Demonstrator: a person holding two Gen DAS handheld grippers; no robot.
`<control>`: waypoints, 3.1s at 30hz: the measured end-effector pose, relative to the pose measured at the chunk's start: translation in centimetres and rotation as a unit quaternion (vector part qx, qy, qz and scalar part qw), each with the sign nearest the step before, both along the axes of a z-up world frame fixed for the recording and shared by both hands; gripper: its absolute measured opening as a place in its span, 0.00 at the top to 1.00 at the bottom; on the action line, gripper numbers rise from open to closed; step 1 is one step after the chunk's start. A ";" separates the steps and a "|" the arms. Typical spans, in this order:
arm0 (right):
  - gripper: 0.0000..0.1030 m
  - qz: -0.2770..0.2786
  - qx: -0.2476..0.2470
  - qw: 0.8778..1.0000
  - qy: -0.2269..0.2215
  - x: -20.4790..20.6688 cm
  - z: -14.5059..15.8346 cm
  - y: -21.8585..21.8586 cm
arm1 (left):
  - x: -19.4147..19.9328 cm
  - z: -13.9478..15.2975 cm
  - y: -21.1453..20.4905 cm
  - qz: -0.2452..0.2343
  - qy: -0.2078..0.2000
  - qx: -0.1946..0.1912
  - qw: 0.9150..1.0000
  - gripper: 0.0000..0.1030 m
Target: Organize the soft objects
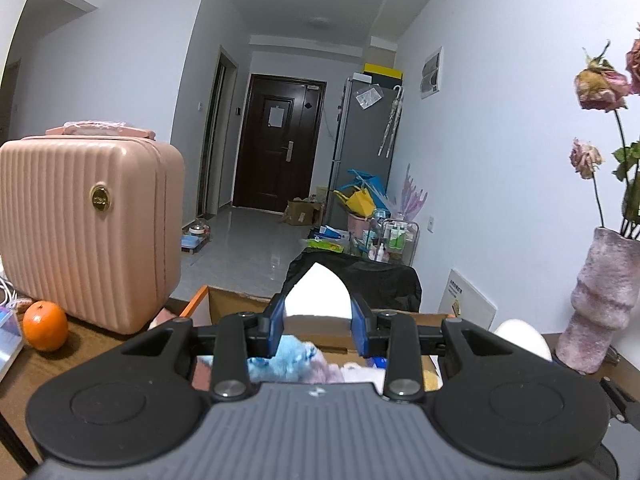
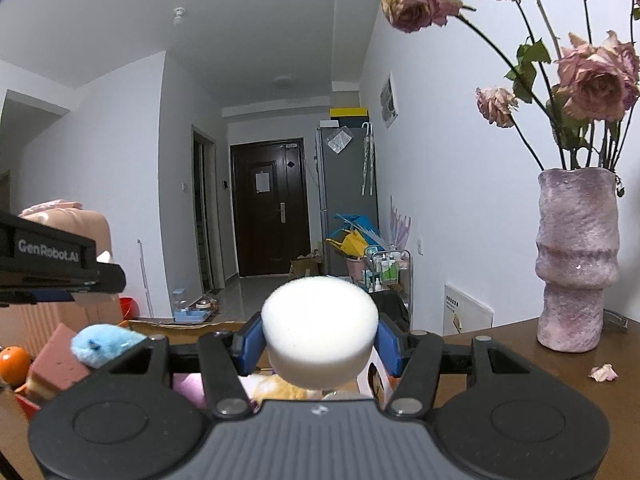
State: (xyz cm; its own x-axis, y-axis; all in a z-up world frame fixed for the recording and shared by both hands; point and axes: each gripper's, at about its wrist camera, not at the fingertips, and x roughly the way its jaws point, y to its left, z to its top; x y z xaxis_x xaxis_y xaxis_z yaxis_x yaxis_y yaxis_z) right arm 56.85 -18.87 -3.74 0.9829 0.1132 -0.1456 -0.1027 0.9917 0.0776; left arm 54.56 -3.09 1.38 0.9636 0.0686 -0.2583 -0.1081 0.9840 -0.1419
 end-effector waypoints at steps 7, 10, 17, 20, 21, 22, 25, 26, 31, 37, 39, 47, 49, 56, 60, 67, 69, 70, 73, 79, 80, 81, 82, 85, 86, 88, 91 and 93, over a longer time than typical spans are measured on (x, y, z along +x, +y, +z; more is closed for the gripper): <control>0.45 0.002 0.002 1.000 0.006 2.8 -0.3 -0.2 | 2.8 -0.3 0.1 0.003 -0.002 0.005 1.000 0.67; 0.45 0.006 0.003 1.000 0.010 3.9 -0.4 -0.3 | 3.9 -0.7 0.0 0.004 0.003 0.011 1.000 0.67; 0.45 0.018 0.002 1.000 0.019 6.0 -0.6 0.1 | 6.0 -1.4 0.2 0.011 0.010 0.022 1.000 0.67; 0.45 0.021 0.000 1.000 0.023 6.4 -0.6 0.2 | 6.9 -1.8 0.1 0.011 0.018 0.027 0.999 0.67; 0.45 0.022 -0.001 0.999 0.024 6.4 -0.6 0.3 | 7.1 -2.0 0.1 0.011 0.019 0.029 0.999 0.67; 0.45 0.023 -0.002 0.999 0.025 6.5 -0.6 0.3 | 7.3 -2.1 0.1 0.011 0.021 0.032 0.999 0.67; 0.45 0.026 -0.006 0.999 0.029 6.9 -0.7 0.4 | 7.9 -2.4 0.0 0.010 0.027 0.035 0.999 0.67; 0.45 0.026 -0.008 0.999 0.030 7.0 -0.8 0.5 | 8.1 -2.5 0.0 0.009 0.029 0.036 0.999 0.67; 0.44 0.028 -0.008 0.999 0.034 7.1 -1.0 0.6 | 8.9 -2.8 0.0 0.001 0.034 0.038 0.999 0.63; 0.25 0.021 0.004 0.999 0.034 7.1 -1.0 0.1 | 8.5 -2.6 0.1 0.018 0.029 0.040 0.999 0.36; 0.18 0.019 0.006 0.999 0.031 6.9 -1.0 0.0 | 8.4 -2.5 0.3 0.024 0.027 0.034 0.999 0.18; 0.01 0.003 0.008 1.000 0.022 6.6 -1.1 -0.2 | 7.2 -2.5 0.4 0.067 -0.002 0.036 0.997 0.00; 0.00 0.002 0.009 1.000 0.021 6.6 -1.1 -0.2 | 7.2 -2.4 0.4 0.066 0.000 0.036 0.997 0.00; 0.00 0.001 0.009 1.000 0.013 5.6 -1.1 -0.3 | 6.5 -2.2 0.3 0.063 -0.005 0.035 0.997 0.00; 0.00 -0.001 0.016 1.000 0.006 4.5 -1.1 -0.6 | 5.5 -2.1 0.5 0.058 -0.009 0.034 0.998 0.00; 0.00 -0.005 0.007 1.000 -0.012 2.0 -0.9 -1.2 | 2.6 -1.8 1.1 0.067 -0.025 0.046 0.996 0.00; 0.00 -0.006 0.008 1.000 -0.013 1.1 -0.9 -1.5 | 1.6 -1.9 1.4 0.067 -0.026 0.048 0.996 0.00; 0.00 -0.007 0.009 1.000 -0.014 0.7 -0.9 -1.6 | 1.1 -1.9 1.6 0.068 -0.025 0.048 0.996 0.00; 0.00 -0.009 0.008 1.000 -0.014 -0.6 -0.9 -2.1 | -0.2 -2.0 2.0 0.068 -0.023 0.051 0.996 0.00; 0.00 -0.012 0.004 1.000 -0.010 -3.3 -1.0 -2.6 | -2.9 -2.4 2.8 0.075 -0.024 0.058 0.995 0.00; 0.00 -0.012 0.002 1.000 -0.010 -3.8 -1.0 -2.7 | -3.4 -2.4 3.0 0.076 -0.024 0.059 0.995 0.00; 0.00 -0.013 0.000 1.000 -0.010 -4.3 -1.0 -2.8 | -3.7 -2.4 3.0 0.078 -0.024 0.060 0.995 0.00; 0.00 -0.015 -0.001 1.000 -0.010 -4.7 -1.1 -2.9 | -4.1 -2.5 3.2 0.080 -0.022 0.061 0.995 0.00; 0.00 -0.016 0.000 1.000 -0.007 -6.1 -1.1 -3.3 | -5.2 -2.7 3.5 0.081 -0.016 0.061 0.995 0.00; 0.00 -0.017 0.000 1.000 -0.005 -6.5 -1.1 -3.5 | -5.6 -2.7 3.6 0.081 -0.014 0.062 0.995 0.00; 0.00 -0.019 -0.001 1.000 -0.002 -7.5 -1.2 -3.6 | -6.5 -2.8 3.8 0.082 -0.012 0.062 0.995 0.00; 0.00 -0.021 -0.005 1.000 0.002 -8.7 -1.2 -3.9 | -7.7 -2.9 4.1 0.079 -0.008 0.058 0.995 0.00; 0.00 -0.023 -0.008 1.000 0.005 -9.6 -1.2 -4.1 | -8.4 -2.9 4.3 0.077 -0.004 0.056 0.995 0.00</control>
State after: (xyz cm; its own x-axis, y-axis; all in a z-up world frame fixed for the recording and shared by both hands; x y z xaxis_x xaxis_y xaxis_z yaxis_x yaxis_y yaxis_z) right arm 47.26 -22.92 -4.92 0.9854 0.0663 -0.1566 -0.0572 0.9964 0.0621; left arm 46.12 1.22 -1.56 0.9414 0.2444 -0.2326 -0.2588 0.9654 -0.0328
